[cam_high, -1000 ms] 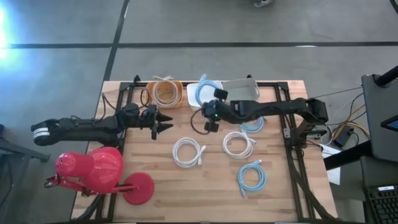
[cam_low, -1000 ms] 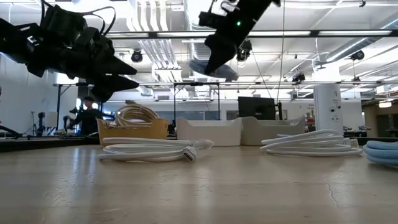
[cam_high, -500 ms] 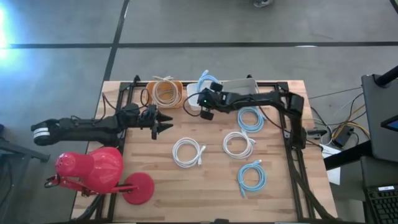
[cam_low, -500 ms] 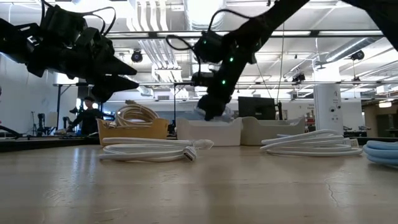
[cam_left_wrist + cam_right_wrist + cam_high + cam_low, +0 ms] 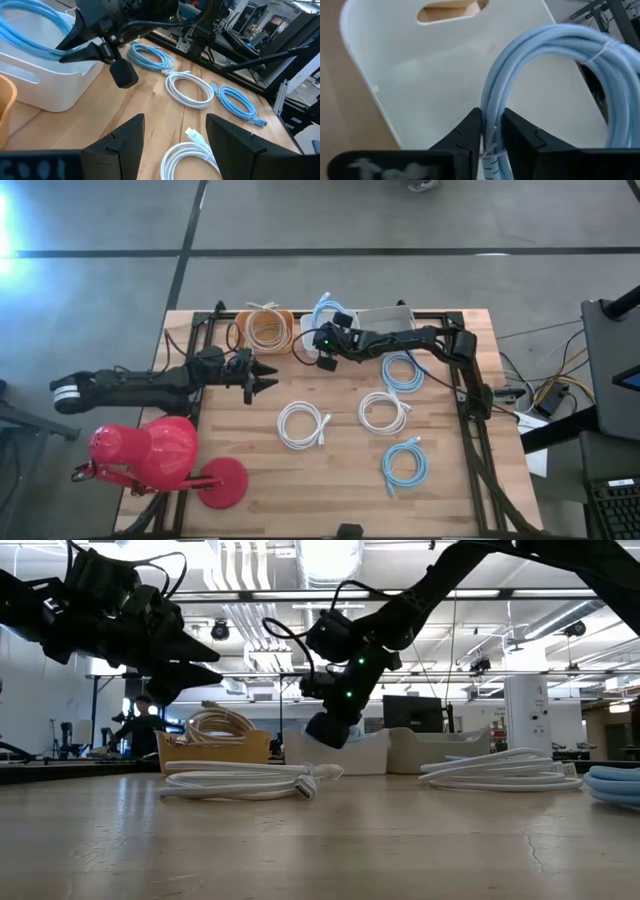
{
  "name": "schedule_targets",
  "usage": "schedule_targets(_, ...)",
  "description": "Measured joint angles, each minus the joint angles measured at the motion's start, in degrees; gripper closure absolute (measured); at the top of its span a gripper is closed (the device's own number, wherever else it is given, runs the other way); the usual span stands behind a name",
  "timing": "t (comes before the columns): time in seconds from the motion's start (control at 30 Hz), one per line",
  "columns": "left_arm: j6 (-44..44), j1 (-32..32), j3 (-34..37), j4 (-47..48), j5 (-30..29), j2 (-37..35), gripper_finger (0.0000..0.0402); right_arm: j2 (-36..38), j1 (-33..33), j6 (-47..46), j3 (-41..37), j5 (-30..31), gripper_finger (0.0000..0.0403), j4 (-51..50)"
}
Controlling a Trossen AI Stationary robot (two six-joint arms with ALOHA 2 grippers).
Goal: Sort HDMI cables
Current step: Put the blue hdmi cable into the white bin
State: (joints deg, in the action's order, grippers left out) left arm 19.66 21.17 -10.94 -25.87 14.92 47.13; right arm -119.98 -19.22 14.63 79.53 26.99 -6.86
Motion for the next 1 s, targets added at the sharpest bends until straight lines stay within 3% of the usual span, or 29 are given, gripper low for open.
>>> schedule_targets(0.33,0.0,0.0,0.0,0.2,0.0,0.0,0.0189,0.3,0.0,-0.1,0.0,0.1,0.0268,-0.1)
schedule_targets(0.57,0.0,0.0,0.0,0.2,0.0,0.0,0.0189,3.0,1.1,-2.5,0.0,0.1,0.0246,-4.3)
schedule_targets(1.0,0.2,0.0,0.0,0.2,0.0,0.0,0.0189,17.7,8.5,-26.6,-0.5,-0.5,0.027,-33.7)
